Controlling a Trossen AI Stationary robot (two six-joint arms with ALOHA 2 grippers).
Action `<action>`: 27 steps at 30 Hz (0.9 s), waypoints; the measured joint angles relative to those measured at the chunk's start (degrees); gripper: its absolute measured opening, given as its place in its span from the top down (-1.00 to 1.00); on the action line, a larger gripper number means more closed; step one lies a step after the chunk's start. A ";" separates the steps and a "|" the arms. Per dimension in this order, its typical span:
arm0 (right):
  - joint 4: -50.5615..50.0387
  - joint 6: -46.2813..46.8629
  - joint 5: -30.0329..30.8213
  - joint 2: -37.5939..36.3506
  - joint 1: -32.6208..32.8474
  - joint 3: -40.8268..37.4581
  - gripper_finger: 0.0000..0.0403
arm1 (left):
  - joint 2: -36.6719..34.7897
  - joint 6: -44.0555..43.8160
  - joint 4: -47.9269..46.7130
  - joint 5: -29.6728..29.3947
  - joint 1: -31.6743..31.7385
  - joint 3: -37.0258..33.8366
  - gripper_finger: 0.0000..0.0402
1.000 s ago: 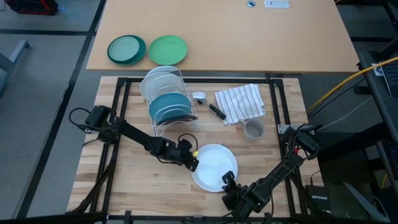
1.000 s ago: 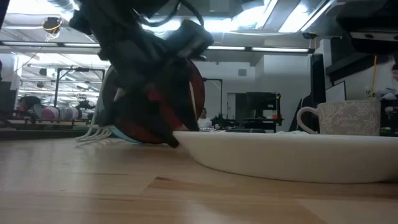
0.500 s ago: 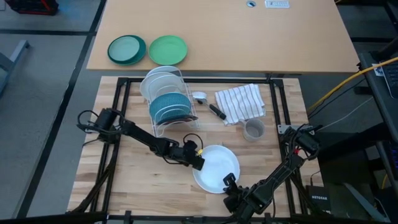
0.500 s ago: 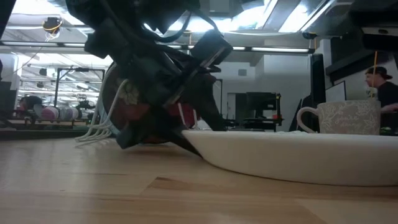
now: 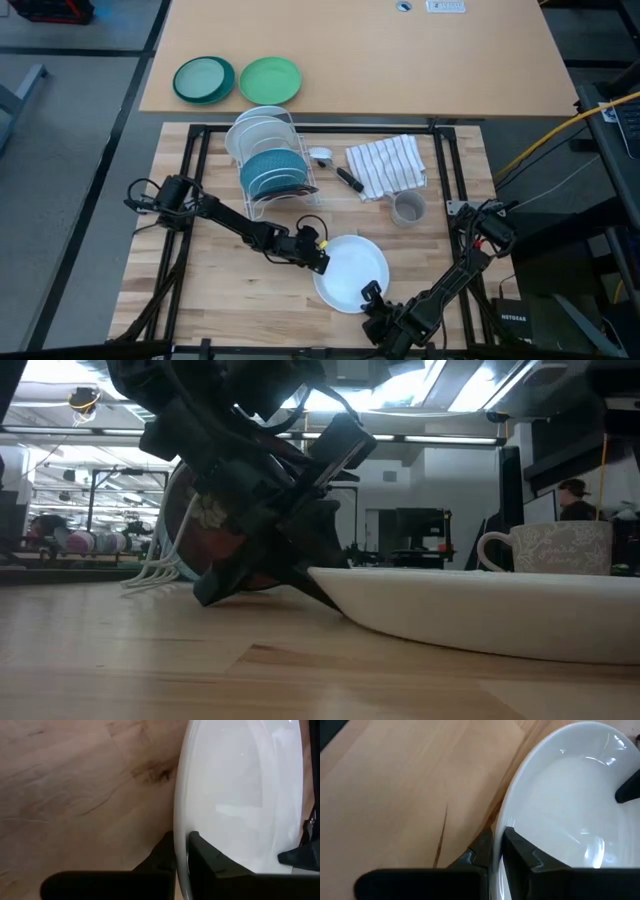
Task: Sort dishes
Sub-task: Put the white plate in the dish rack
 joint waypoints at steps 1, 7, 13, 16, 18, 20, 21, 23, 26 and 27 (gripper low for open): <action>-0.04 -0.01 -0.31 -0.37 0.15 -0.05 0.83 | 0.00 0.16 0.00 0.06 -0.02 0.05 0.92; -0.45 -0.16 -5.49 -3.17 0.48 -0.28 0.81 | 0.08 -0.15 1.31 0.23 0.17 0.28 0.95; -0.13 -0.28 -13.08 -4.36 0.29 -0.17 0.67 | 0.24 2.88 4.47 0.10 0.58 0.25 0.99; -0.27 -0.33 -15.45 -4.58 0.35 -0.07 0.65 | 0.24 3.43 4.37 0.25 0.61 0.18 1.00; 0.01 -0.30 -16.17 -4.60 0.38 -0.02 0.64 | 0.24 3.67 4.51 0.29 0.57 0.18 1.00; 0.11 -0.28 -16.48 -4.60 0.38 -0.02 0.64 | 0.22 4.37 4.86 0.33 0.57 0.16 1.00; 0.27 -0.25 -16.51 -4.60 0.38 -0.02 0.64 | 0.22 4.81 5.24 0.33 0.57 0.14 1.00; 0.43 -0.25 -16.67 -4.60 0.39 -0.02 0.64 | 0.22 5.47 5.66 0.22 0.57 0.11 1.00; 0.51 -0.23 -17.42 -4.80 0.36 0.07 0.64 | 0.22 6.20 5.61 0.08 0.59 0.11 1.00; 0.05 0.17 -17.68 -5.05 0.02 0.25 0.64 | 0.22 6.27 5.56 -0.04 0.59 0.11 1.00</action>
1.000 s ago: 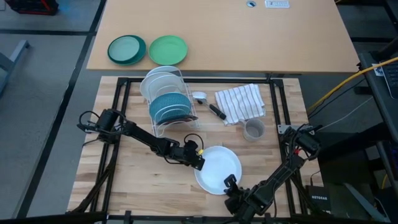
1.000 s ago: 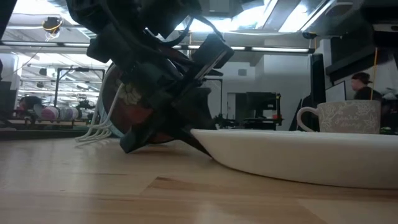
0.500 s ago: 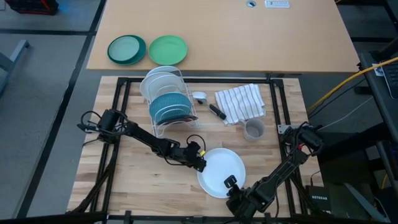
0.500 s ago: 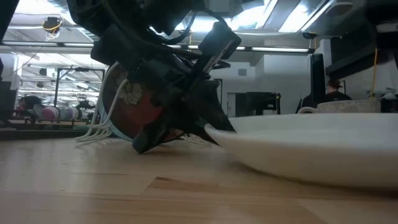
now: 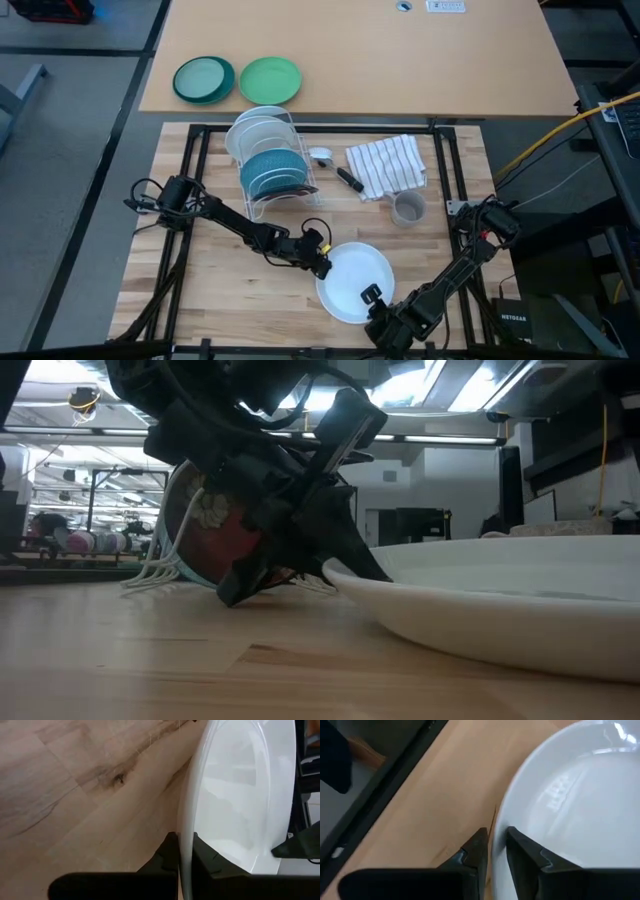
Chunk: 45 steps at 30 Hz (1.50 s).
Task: Sort dishes
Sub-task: Put the white plate in the dish rack
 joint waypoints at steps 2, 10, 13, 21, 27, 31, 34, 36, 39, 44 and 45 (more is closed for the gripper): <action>-1.52 1.40 -0.28 -0.62 -0.32 0.76 0.64 | 0.00 0.41 -0.10 -0.02 0.00 -0.01 1.00; -12.38 -0.09 5.64 -3.40 -0.25 5.94 0.63 | -0.11 2.96 0.11 -0.41 0.02 -0.04 1.00; -17.60 -0.09 7.04 -3.89 -0.25 8.73 0.63 | -0.11 7.51 3.04 -0.78 0.04 -0.09 1.00; -32.35 -0.09 8.46 -3.91 -0.23 18.83 0.63 | -0.23 19.24 5.37 -3.41 0.03 2.02 1.00; -44.00 -0.07 12.30 -3.91 -0.23 27.38 0.63 | -2.93 30.67 4.65 -6.93 0.33 3.52 1.00; -49.72 -0.07 14.66 -3.91 -0.23 32.89 0.63 | -6.39 38.30 3.87 -10.47 0.64 3.69 1.00; -52.94 -0.05 15.89 -3.91 -0.21 36.64 0.63 | -10.00 43.33 3.43 -12.91 0.89 3.86 1.00; -54.73 -0.07 16.92 -3.84 -0.19 39.16 0.63 | -12.83 46.09 1.92 -14.40 1.13 3.91 1.00; -56.27 -0.07 18.12 -3.84 -0.21 42.26 0.63 | -17.09 50.12 -0.17 -16.68 1.50 3.93 1.00; -57.18 -0.21 19.83 -3.84 -0.19 46.66 0.63 | -25.83 58.03 -4.30 -23.39 2.33 3.98 1.00; -57.44 -0.36 19.92 -3.84 -0.19 47.45 0.63 | -27.54 59.29 -5.30 -25.21 2.38 4.04 1.00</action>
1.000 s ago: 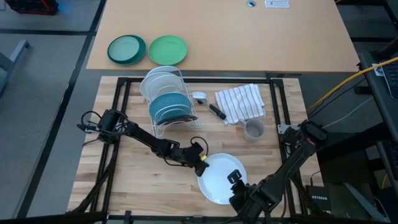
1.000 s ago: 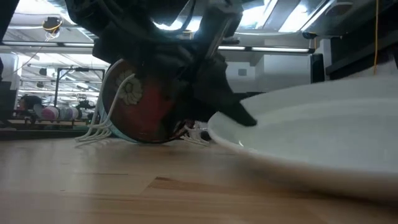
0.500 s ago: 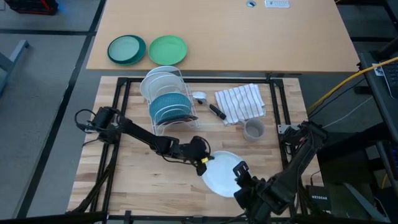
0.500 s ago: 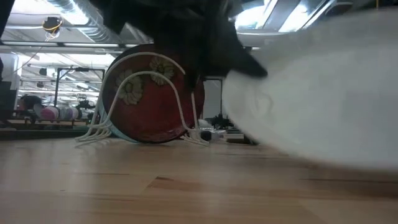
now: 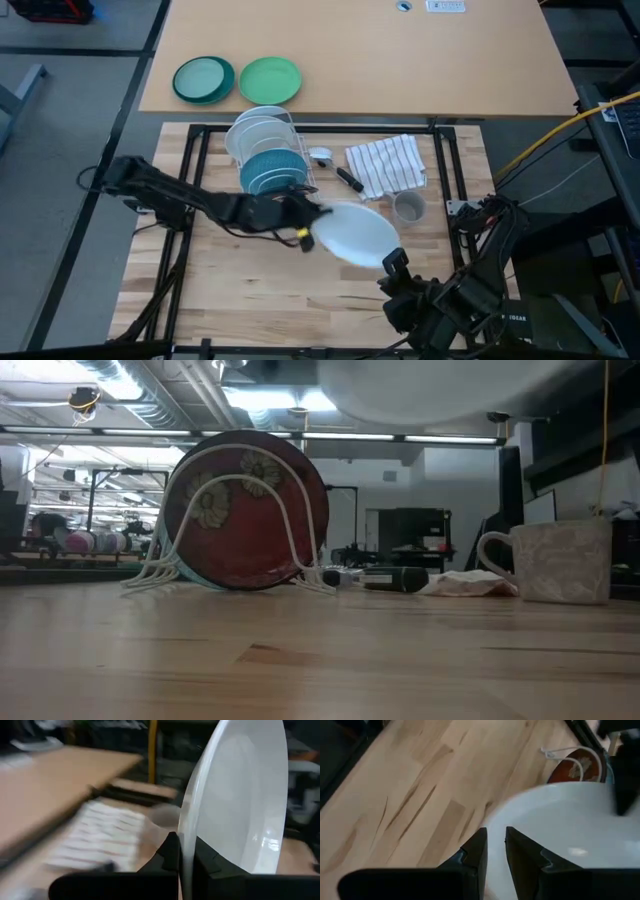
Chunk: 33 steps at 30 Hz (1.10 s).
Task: Sort dishes
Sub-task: Put the white plate in the dish rack
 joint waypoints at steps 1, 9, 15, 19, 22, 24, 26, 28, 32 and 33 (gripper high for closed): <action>-0.15 -0.07 0.26 0.00 0.00 0.67 0.63 | -1.99 1.24 -1.22 -1.54 0.22 0.00 1.00; -0.21 -4.22 4.60 0.00 -0.03 3.68 0.63 | -14.20 11.60 -8.04 -13.75 2.20 0.02 1.00; -0.23 -6.09 8.41 0.00 -0.09 3.73 0.63 | -19.94 20.21 -8.37 -22.01 5.83 0.02 1.00; -0.31 -6.09 10.46 0.00 -0.07 3.73 0.63 | -22.07 26.19 -8.44 -26.62 9.13 0.02 1.00; -0.31 -6.22 10.47 0.00 -0.07 3.73 0.63 | -22.60 29.32 -8.33 -28.45 12.05 0.02 1.00; -0.31 -7.09 10.47 0.00 -0.07 3.73 0.63 | -22.58 31.02 -8.45 -28.56 14.20 0.02 1.00; -0.31 -7.37 10.47 0.00 -0.07 3.73 0.63 | -22.50 32.54 -8.84 -28.56 16.31 0.02 1.00; -0.31 -7.41 10.96 0.00 -0.07 3.73 0.63 | -22.37 34.10 -9.06 -28.54 18.31 0.02 1.00; -0.31 -7.45 11.49 0.00 -0.07 3.73 0.63 | -22.30 35.85 -11.63 -28.38 21.51 0.02 1.00; -0.31 -7.46 11.47 0.00 -0.07 3.73 0.63 | -22.30 35.98 -12.71 -28.38 22.18 0.02 1.00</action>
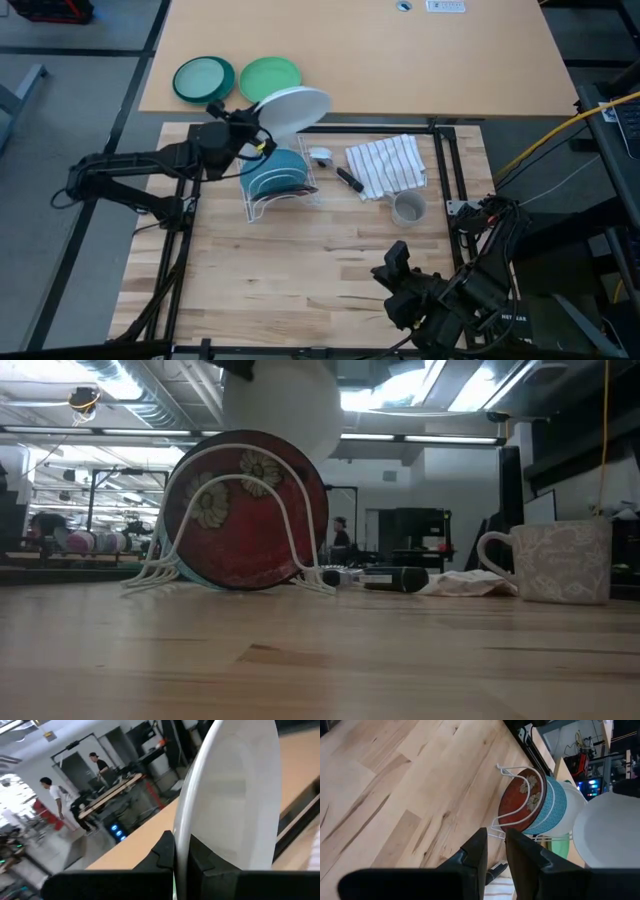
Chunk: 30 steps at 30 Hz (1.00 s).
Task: Sort dishes
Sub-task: Put the white plate in the dish rack
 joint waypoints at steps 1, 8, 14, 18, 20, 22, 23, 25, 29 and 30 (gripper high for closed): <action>-0.01 -0.05 0.02 0.01 0.00 0.00 0.63 | 0.00 0.00 -1.19 0.00 0.58 0.00 1.00; -0.02 -0.12 0.02 0.00 0.00 0.00 0.63 | 0.03 -2.70 -11.61 0.80 3.70 0.00 1.00; -0.02 -0.14 0.03 0.00 0.00 0.00 0.63 | 0.04 -7.78 -20.34 0.76 5.12 0.00 1.00; -0.02 -0.14 0.04 0.02 0.00 0.00 0.63 | 0.04 -13.82 -27.36 0.93 5.67 0.01 1.00; 0.00 -0.14 0.02 0.02 0.00 0.00 0.63 | 0.19 -17.03 -31.19 1.44 5.98 0.02 1.00; 0.00 -0.16 0.04 0.02 0.00 0.00 0.63 | 0.63 -20.33 -34.65 2.30 6.07 0.00 1.00; -0.02 -0.15 0.04 0.02 0.00 0.00 0.63 | 1.04 -21.41 -36.15 2.52 6.07 0.02 1.00; 0.00 -0.15 0.11 0.05 0.00 0.00 0.63 | 1.81 -22.99 -38.63 3.02 6.07 0.00 1.00; 0.02 -0.16 0.98 0.13 0.00 0.00 0.63 | 4.29 -25.03 -41.67 4.74 6.07 0.00 1.00; 0.02 -0.16 0.98 0.13 0.00 0.00 0.63 | 5.01 -25.02 -41.80 5.08 6.07 0.00 1.00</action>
